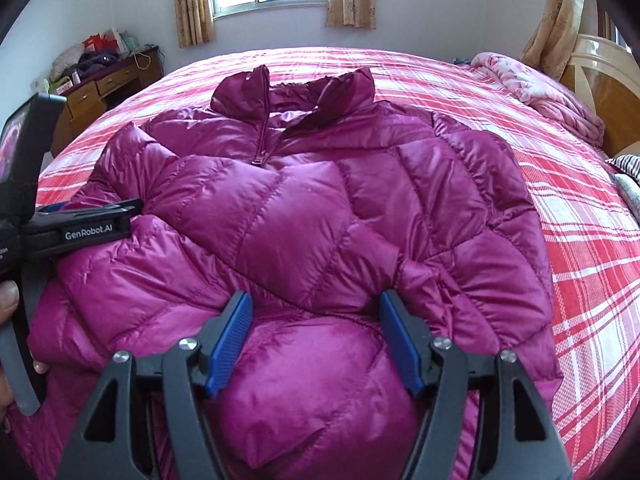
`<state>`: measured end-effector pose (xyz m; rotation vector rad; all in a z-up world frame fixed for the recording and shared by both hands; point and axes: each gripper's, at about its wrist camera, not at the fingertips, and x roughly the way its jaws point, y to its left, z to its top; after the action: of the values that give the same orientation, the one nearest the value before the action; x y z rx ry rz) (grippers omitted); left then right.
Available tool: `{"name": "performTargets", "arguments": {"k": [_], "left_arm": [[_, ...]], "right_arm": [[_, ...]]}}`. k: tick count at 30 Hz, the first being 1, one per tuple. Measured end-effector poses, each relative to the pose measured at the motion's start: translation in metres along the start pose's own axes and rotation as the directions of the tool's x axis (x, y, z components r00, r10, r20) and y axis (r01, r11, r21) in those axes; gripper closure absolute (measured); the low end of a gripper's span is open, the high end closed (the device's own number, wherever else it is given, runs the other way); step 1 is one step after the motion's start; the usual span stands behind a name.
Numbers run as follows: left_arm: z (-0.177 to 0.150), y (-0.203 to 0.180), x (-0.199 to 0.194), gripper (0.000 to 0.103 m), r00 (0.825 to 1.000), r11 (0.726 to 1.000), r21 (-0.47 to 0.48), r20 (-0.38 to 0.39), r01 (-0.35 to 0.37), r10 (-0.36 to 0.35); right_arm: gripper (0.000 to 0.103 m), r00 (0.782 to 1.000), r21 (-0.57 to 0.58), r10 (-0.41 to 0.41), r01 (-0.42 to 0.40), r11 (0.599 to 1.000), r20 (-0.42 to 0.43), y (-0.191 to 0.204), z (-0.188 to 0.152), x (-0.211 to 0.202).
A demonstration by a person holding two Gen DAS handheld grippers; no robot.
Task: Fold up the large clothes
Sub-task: 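Move both open grippers to the jacket hem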
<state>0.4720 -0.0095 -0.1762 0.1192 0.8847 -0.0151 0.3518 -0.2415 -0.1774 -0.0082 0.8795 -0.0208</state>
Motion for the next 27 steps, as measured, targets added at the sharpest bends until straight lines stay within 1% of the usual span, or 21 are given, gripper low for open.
{"name": "performTargets", "arguments": {"k": [5,15,23,26,27], "left_arm": [[-0.001,-0.004,-0.001,0.002,1.0,1.0,0.014,0.008,-0.021,0.021],[-0.001,-0.006,-0.002,0.002,0.999,0.999,0.024,0.019,-0.037,0.037],[0.0,-0.004,-0.006,0.002,0.999,0.999,0.021,0.016,-0.035,0.034],[0.002,-0.007,-0.023,0.002,0.996,0.997,0.045,0.056,-0.066,0.064],[0.003,-0.008,-0.033,0.002,0.995,0.997,0.053,0.075,-0.063,0.059]], "right_arm": [[0.034,0.999,-0.034,-0.046,0.046,0.998,-0.007,0.006,0.0,0.002],[0.034,0.995,-0.073,-0.099,0.098,0.993,-0.008,0.014,-0.001,0.004],[0.033,0.995,-0.078,-0.104,0.104,0.992,-0.003,0.015,-0.002,0.005],[0.033,0.995,-0.074,-0.1,0.1,0.992,-0.002,0.015,-0.002,0.005],[0.033,0.995,-0.071,-0.098,0.098,0.993,-0.002,0.015,-0.002,0.005]]}}
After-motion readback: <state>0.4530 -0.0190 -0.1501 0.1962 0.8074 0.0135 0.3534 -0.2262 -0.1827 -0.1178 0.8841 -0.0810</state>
